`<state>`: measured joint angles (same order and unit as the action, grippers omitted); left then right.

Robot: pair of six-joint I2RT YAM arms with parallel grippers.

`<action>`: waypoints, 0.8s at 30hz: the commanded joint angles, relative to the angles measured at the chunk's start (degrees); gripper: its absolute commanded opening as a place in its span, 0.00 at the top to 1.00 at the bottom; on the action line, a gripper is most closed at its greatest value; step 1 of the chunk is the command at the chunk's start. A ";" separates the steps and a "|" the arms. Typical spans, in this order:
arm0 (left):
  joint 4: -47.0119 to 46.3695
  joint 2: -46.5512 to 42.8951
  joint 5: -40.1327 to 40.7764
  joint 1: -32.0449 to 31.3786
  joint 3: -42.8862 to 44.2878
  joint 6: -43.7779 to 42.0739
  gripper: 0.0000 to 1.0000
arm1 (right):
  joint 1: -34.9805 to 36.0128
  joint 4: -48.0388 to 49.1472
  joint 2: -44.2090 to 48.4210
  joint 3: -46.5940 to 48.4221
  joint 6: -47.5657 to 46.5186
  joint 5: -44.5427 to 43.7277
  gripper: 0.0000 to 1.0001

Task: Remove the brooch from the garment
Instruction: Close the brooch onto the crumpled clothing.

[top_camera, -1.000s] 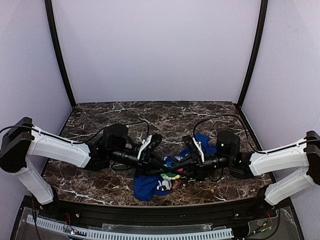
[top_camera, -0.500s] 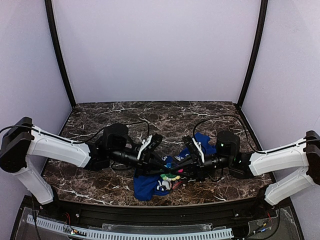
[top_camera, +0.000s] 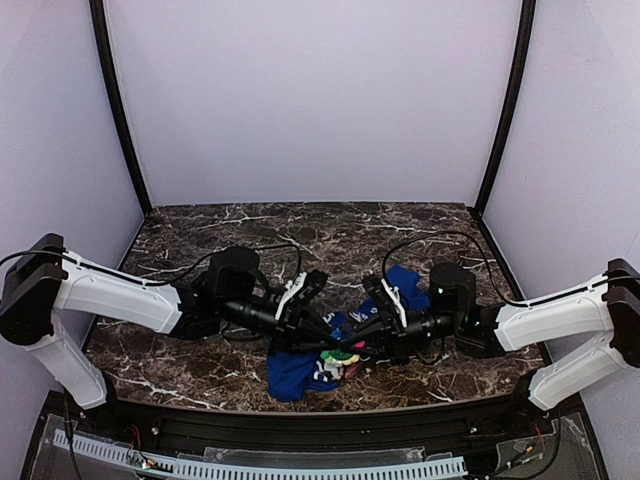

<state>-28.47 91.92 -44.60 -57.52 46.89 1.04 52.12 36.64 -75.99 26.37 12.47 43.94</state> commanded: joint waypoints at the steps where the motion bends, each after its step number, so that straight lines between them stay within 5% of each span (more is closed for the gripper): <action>1: -3.60 0.07 -1.30 -1.51 2.99 -0.64 0.84 | 0.44 1.49 -0.42 1.88 -0.57 -2.21 1.00; 24: -10.15 -2.87 2.69 -1.48 -2.42 0.91 0.77 | 0.18 3.79 2.57 0.25 2.59 -6.68 1.00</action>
<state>-35.92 91.72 -41.95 -57.54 44.95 2.09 52.12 36.58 -73.36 26.22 13.89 39.92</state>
